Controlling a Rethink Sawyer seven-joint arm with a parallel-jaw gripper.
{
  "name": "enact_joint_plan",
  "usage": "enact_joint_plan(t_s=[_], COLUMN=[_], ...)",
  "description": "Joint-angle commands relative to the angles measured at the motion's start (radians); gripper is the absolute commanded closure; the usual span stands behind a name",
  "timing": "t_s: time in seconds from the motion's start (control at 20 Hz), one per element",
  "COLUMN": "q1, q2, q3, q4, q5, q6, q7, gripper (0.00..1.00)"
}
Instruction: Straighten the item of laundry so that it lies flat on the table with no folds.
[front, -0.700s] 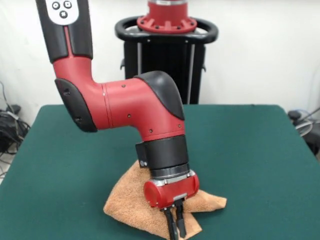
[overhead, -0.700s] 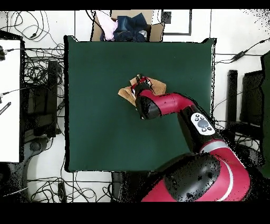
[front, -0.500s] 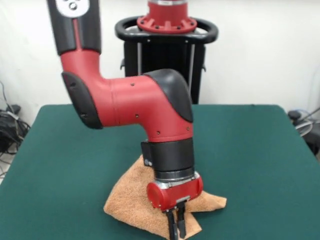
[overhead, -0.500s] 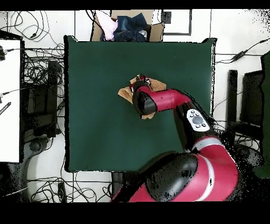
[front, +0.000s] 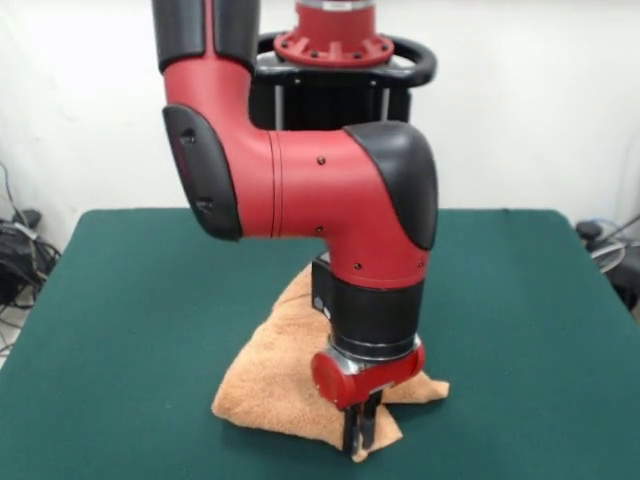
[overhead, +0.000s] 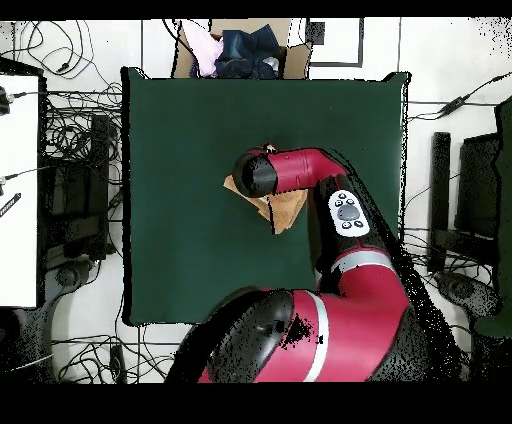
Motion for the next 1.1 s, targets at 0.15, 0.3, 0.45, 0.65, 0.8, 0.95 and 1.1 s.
enact_joint_plan(t_s=[0.15,0.3,0.45,0.65,0.8,0.95,1.1], q1=[0.006,0.000,0.001,-0.009,-0.014,-0.027,-0.044], q2=[-0.031,-0.088,-0.159,-0.243,-0.308,-0.345,-0.374], q3=[-0.108,-0.111,-0.120,-0.127,-0.136,-0.134,-0.128], q4=[0.021,0.051,0.086,0.127,0.156,0.176,0.195], q5=[0.046,0.066,0.089,0.123,0.137,0.145,0.147], q6=[0.156,0.215,0.281,0.378,0.442,0.477,0.496], q7=[0.173,0.146,0.127,0.092,0.070,0.054,0.042], gripper=[1.00,1.00,1.00,1.00,1.00,1.00,1.00])
